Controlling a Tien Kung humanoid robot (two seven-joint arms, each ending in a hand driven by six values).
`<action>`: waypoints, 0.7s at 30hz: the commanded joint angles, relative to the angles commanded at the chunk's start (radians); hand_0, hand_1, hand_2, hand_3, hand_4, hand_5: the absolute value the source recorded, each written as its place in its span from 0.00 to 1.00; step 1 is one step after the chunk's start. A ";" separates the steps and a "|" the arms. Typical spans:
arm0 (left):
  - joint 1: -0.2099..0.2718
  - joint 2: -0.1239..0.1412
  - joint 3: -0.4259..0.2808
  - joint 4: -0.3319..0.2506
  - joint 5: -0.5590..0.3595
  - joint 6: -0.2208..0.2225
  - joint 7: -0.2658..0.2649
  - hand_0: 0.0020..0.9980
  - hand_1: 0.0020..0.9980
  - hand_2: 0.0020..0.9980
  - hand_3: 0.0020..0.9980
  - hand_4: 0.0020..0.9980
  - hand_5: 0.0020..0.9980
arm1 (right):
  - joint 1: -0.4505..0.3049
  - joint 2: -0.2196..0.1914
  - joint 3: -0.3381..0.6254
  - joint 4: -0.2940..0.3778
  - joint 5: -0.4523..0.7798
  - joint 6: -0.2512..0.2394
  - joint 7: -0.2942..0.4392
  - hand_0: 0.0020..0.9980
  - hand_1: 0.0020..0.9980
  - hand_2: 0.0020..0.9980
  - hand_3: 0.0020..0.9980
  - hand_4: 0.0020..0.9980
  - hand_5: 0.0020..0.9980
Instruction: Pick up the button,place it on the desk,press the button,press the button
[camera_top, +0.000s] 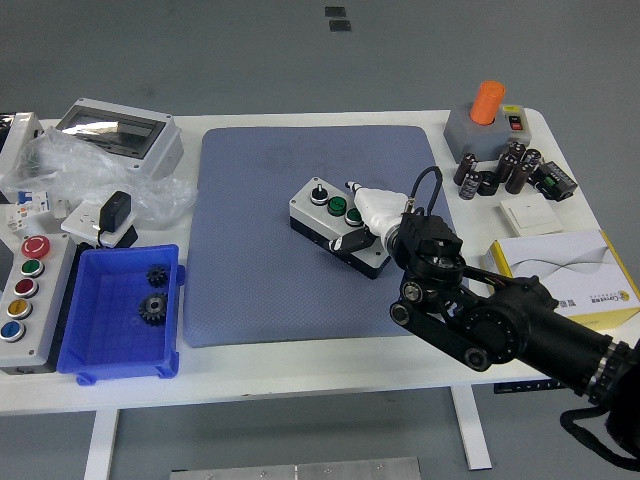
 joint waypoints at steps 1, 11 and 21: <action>0.000 0.000 0.002 0.000 -0.001 0.000 -0.001 0.65 0.66 0.62 0.63 0.63 0.29 | 0.000 0.000 -0.001 0.000 -0.001 -0.001 0.000 0.22 0.46 0.52 0.82 0.60 0.14; 0.002 0.003 0.015 0.000 -0.015 0.001 -0.006 0.65 0.66 0.62 0.62 0.61 0.28 | 0.007 -0.010 -0.014 0.011 -0.017 -0.015 0.000 0.19 0.40 0.37 0.42 0.40 0.01; 0.000 0.004 0.024 0.000 -0.022 0.001 -0.012 0.65 0.66 0.61 0.62 0.61 0.28 | 0.098 -0.134 -0.146 0.126 -0.008 -0.084 0.045 0.19 0.41 0.37 0.41 0.42 0.00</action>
